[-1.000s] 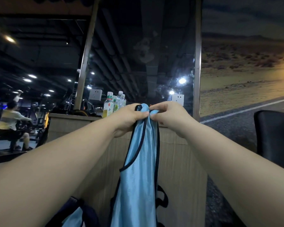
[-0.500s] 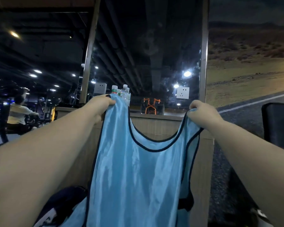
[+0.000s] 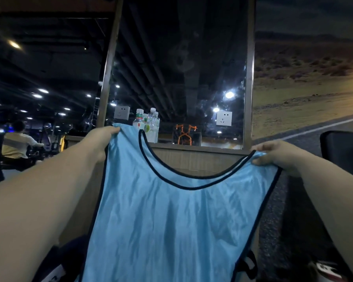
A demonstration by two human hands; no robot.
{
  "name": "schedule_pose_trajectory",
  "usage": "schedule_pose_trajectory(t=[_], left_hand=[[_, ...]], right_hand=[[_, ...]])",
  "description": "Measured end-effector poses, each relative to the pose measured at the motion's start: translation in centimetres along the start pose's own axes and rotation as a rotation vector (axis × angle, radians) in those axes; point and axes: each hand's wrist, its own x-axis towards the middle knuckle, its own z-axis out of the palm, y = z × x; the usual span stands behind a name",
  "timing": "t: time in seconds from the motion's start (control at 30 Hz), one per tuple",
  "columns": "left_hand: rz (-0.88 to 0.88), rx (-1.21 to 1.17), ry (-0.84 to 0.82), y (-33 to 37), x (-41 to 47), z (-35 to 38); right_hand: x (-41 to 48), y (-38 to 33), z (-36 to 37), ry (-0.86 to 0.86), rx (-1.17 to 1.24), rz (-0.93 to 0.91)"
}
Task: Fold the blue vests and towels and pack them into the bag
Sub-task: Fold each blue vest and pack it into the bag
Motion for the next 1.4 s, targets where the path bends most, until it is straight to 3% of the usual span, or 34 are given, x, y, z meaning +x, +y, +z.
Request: schedule_pose_trajectory(t=[0.13,0.2,0.23,0.33,0.4,0.47,0.63,0.77,1.07,1.27,1.4], left_hand=[[0.038,0.071,-0.042,-0.4,0.0,0.6],[0.062,0.113,-0.07,-0.4,-0.1,1.1],[0.075,0.138,-0.083,-0.4,-0.2,1.2],[0.101,0.185,-0.101,-0.6,-0.8,1.8],[0.11,0.2,-0.109,-0.7,-1.0,2.4],[0.117,0.233,-0.11,-0.9,-1.5,3.2],[0.144,0.284,-0.128,-1.6,-2.7,6.1],[0.179,0.368,-0.165,-1.4,-4.6,8.7],[0.226,0.286,-0.298,-2.6,-6.5,12.3],[0.206,0.094,-0.453,-2.2,-7.9,13.3],[0.142,-0.014,-0.562,-1.9,-7.5,12.5]], right_hand=[[0.5,0.2,0.4,-0.082,0.296,0.016],[0.7,0.0,0.9,-0.051,0.274,0.032],[0.8,-0.1,1.0,0.007,0.135,0.035],[0.6,-1.0,0.8,0.116,-0.593,0.051],[0.3,-1.8,1.4,0.104,-0.744,0.052],[0.0,-2.6,2.1,0.059,-0.636,0.078],[-1.1,-5.5,4.3,-0.06,0.073,0.122],[-2.2,-7.9,6.4,-0.123,0.384,0.117],[-3.6,-11.0,10.3,-0.039,0.53,0.175],[-4.0,-12.1,11.0,-0.044,0.613,0.026],[-4.6,-12.1,10.3,-0.151,0.605,-0.101]])
